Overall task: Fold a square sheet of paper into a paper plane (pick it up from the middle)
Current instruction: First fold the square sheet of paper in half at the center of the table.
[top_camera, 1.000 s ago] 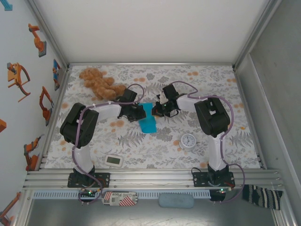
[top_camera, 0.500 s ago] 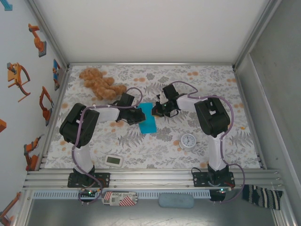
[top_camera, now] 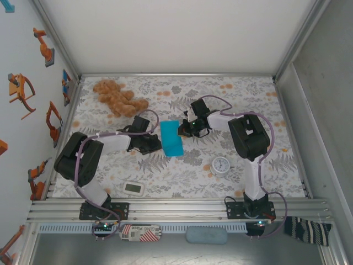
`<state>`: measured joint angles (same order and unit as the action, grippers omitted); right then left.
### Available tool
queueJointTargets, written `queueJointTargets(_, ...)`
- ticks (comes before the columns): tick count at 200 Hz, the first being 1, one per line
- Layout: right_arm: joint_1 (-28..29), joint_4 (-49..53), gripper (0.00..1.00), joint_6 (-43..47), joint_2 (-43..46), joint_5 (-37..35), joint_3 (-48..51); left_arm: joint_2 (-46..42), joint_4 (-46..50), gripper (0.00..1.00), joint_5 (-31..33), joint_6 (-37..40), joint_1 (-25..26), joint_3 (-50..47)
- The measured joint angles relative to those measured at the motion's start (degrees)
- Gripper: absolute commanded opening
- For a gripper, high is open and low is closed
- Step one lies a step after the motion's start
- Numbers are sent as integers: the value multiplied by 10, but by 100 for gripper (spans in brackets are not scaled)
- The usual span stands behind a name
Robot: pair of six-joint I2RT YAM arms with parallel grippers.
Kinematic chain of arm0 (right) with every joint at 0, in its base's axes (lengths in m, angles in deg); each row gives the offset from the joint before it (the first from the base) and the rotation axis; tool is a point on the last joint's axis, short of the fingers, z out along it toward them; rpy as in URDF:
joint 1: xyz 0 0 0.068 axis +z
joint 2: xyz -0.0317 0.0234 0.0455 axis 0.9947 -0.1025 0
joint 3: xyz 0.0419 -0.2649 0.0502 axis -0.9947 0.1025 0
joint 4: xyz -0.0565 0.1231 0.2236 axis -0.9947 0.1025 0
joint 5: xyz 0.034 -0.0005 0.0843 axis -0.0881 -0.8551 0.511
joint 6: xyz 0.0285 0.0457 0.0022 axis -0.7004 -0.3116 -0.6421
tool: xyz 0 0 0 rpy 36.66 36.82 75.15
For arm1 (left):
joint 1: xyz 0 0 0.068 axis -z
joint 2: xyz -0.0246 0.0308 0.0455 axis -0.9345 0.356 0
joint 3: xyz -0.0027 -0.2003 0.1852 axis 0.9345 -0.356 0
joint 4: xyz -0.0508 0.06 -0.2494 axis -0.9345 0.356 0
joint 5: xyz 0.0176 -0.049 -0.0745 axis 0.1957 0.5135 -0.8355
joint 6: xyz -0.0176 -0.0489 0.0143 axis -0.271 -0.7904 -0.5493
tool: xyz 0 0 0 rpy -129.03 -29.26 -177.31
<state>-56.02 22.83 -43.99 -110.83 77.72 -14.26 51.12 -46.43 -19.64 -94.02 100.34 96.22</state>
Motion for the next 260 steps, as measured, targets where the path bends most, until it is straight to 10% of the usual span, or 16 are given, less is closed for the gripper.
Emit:
queueJointTargets(151, 0, 0, 0, 0, 0, 0, 0, 82, -96, 11, -58, -40, 22, 29)
queueJointTargets(260, -1, 0, 0, 0, 0, 1, 0, -87, 19, 10, 16, -4, 22, -70)
